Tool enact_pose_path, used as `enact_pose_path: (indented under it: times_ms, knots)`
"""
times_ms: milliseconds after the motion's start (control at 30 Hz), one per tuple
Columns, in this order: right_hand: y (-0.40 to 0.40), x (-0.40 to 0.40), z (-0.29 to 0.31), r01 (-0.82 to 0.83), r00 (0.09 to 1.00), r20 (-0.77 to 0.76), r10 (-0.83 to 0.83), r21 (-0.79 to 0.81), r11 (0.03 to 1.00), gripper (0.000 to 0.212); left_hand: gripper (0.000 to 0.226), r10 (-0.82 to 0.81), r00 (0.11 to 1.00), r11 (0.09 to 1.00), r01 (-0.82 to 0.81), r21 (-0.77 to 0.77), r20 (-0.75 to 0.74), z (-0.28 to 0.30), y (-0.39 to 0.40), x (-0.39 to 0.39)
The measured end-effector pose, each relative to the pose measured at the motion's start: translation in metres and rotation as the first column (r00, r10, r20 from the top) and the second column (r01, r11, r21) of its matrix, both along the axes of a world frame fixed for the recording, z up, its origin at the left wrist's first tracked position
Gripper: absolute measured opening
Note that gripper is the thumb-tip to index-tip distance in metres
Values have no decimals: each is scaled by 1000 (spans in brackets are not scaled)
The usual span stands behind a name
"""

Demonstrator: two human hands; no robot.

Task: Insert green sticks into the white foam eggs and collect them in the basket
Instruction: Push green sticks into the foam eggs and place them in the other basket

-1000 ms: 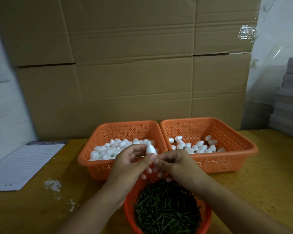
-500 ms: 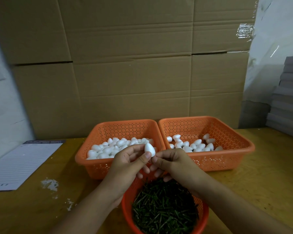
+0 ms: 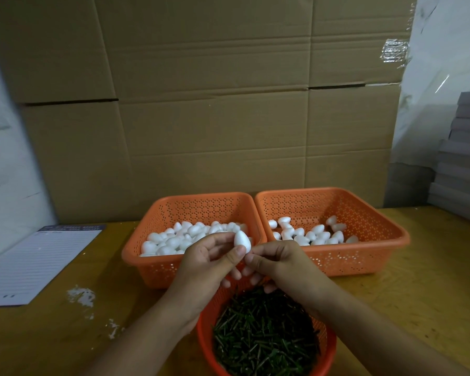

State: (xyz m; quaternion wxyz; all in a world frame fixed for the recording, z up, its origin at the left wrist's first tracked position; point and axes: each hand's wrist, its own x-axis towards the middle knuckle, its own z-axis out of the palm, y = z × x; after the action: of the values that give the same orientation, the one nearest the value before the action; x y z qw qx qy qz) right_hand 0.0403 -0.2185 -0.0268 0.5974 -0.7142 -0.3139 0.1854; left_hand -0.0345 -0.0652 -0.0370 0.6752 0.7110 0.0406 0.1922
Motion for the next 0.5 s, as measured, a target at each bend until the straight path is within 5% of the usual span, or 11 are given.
enact_pose_path:
  times_ms: [500]
  knots:
    - [0,-1,2,20,999,41,-20,-2,1000,18,35,27,1000,999,-27,21,15,-1,-2,0]
